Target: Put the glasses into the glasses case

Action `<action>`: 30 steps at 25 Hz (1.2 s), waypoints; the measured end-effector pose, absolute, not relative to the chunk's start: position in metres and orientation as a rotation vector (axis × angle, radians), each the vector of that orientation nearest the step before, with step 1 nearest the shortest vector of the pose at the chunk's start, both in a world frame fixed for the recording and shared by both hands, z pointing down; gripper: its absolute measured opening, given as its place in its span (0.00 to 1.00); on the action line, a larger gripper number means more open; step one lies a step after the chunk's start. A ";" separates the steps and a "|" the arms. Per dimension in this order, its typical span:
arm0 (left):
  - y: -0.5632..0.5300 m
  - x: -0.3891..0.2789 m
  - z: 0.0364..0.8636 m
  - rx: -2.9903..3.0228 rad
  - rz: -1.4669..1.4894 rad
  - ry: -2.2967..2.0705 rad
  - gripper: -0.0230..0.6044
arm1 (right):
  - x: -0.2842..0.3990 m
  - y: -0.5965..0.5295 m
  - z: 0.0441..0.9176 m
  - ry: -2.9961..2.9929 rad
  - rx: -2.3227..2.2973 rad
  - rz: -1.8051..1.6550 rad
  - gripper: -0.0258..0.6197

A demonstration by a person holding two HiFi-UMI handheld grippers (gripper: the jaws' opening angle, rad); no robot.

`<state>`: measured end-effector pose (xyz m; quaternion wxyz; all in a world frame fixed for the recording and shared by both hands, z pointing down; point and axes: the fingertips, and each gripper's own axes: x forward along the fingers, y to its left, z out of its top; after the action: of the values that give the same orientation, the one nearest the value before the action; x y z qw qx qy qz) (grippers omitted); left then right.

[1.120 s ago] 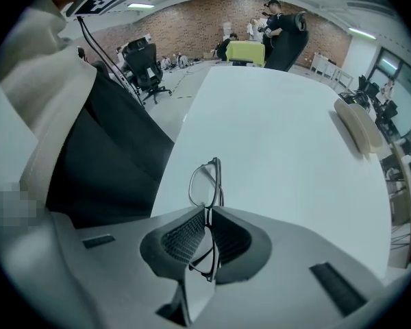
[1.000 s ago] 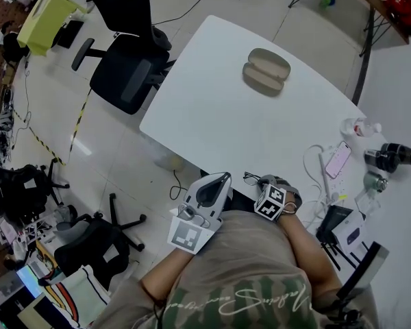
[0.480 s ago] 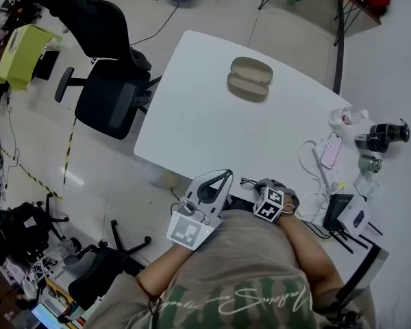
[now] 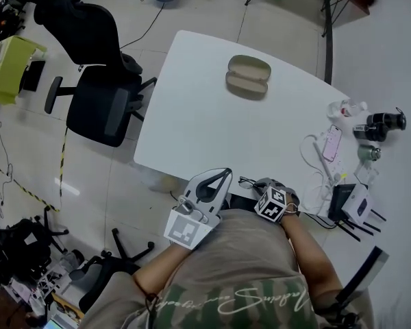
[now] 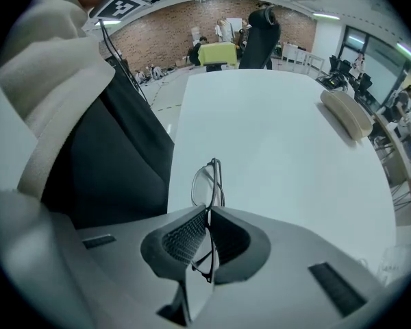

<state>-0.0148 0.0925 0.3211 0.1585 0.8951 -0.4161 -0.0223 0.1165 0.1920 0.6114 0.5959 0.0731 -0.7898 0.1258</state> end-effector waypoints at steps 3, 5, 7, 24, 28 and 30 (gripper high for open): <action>0.093 -0.024 0.321 2.563 -0.076 -1.163 0.04 | 0.108 0.191 0.610 -1.825 0.180 0.279 0.09; 0.093 -0.029 0.323 2.556 -0.089 -1.157 0.04 | 0.104 0.188 0.610 -1.822 0.187 0.272 0.09; 0.093 -0.035 0.324 2.549 -0.101 -1.154 0.05 | 0.098 0.185 0.608 -1.829 0.199 0.271 0.09; 0.092 -0.092 0.336 2.491 -0.089 -1.222 0.04 | 0.032 0.179 0.602 -1.889 0.181 0.270 0.09; 0.093 -0.098 0.331 2.483 -0.072 -1.307 0.04 | 0.031 0.178 0.601 -1.911 0.181 0.263 0.09; 0.093 -0.100 0.331 2.484 -0.052 -1.341 0.04 | 0.031 0.177 0.602 -1.917 0.168 0.251 0.09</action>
<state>-0.0996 0.0933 0.3306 0.1586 0.8687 -0.4690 -0.0180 0.0312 0.1774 0.6017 0.5652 0.0715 -0.8149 0.1067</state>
